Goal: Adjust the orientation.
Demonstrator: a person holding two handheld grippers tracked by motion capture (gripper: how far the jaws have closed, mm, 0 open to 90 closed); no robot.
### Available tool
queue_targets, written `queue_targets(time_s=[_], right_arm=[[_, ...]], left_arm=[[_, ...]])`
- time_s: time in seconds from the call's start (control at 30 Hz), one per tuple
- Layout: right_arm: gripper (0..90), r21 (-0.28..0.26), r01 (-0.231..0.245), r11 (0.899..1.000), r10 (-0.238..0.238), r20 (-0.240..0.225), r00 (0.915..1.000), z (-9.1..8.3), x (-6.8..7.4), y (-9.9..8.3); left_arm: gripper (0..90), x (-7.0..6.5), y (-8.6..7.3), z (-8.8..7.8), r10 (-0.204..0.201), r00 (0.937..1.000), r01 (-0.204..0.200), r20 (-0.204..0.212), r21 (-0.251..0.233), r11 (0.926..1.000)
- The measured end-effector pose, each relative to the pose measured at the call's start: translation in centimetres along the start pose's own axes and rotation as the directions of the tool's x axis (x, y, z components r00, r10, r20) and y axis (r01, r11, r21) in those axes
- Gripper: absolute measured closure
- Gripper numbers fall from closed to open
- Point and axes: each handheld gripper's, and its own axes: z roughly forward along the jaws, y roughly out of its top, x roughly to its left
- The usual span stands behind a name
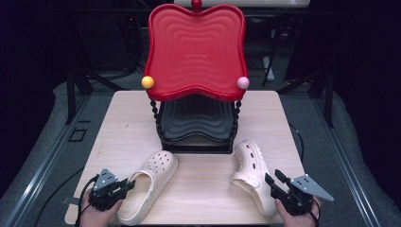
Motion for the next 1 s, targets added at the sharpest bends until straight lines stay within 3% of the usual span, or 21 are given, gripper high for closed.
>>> queue_targets(time_s=[0.1,0.2,0.4,0.53,0.77,0.9,1.0], right_arm=[[57.7,-0.003,-0.002,1.0,0.002,-0.002,1.0,0.1,0.0,0.0],[57.7,-0.001,-0.004,1.0,0.004,-0.003,1.0,0.1,0.0,0.0],[57.7,-0.006,-0.003,1.0,0.003,-0.004,1.0,0.1,0.1,0.0],[57.5,-0.011,-0.003,1.0,0.003,-0.003,1.0,0.2,0.1,0.0],[56.9,-0.017,-0.011,1.0,0.011,0.005,0.9999,0.1,0.1,0.0],[56.8,-0.02,-0.013,1.0,0.013,0.003,0.9999,0.0,0.0,0.0],[56.7,-0.019,-0.012,1.0,0.012,0.003,0.9999,-0.1,0.0,0.0]], left_arm=[[77.5,-0.7,0.3,0.5,-0.032,0.9995,0.032,-0.005,-0.007,0.9995],[77.4,-1.1,0.5,0.8,-0.031,0.9995,0.031,-0.006,-0.004,0.9995],[77.0,-3.1,1.2,1.8,-0.073,0.9973,0.073,0.0,-0.002,0.9973],[75.2,-4.4,1.6,2.2,-0.079,0.9968,0.079,0.007,0.005,0.9968],[64.1,-5.0,1.4,2.0,-0.129,0.9887,0.131,0.077,-0.017,0.9913],[57.5,-5.4,1.1,1.8,-0.125,0.9844,0.127,0.124,-0.012,0.9918],[59.1,-5.6,1.1,1.7,-0.125,0.9828,0.127,0.136,-0.011,0.9918]])
